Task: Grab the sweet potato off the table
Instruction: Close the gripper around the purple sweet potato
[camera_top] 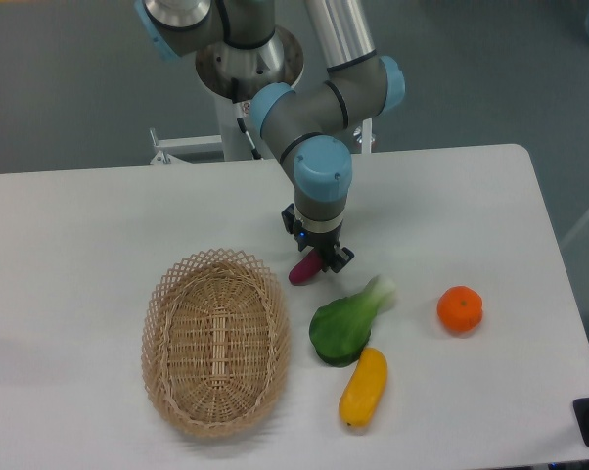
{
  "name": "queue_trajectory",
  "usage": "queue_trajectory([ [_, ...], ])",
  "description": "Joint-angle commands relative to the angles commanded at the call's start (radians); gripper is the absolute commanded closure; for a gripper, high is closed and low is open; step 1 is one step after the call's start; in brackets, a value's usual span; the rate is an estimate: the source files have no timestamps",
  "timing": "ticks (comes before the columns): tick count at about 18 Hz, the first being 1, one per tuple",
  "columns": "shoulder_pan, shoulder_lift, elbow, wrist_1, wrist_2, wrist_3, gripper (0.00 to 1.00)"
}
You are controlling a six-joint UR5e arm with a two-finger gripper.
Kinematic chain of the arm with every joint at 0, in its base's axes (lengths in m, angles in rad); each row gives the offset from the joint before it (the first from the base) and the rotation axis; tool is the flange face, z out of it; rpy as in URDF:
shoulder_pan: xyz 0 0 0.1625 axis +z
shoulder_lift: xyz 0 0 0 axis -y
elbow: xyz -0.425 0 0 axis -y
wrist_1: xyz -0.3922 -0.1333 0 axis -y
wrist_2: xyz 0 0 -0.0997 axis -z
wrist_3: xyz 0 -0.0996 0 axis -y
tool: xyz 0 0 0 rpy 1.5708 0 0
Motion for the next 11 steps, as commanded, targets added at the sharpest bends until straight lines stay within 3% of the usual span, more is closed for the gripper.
queue_trajectory([
  [11, 0.002, 0.011, 0.034, -0.002, -0.002, 0.009, 0.58],
])
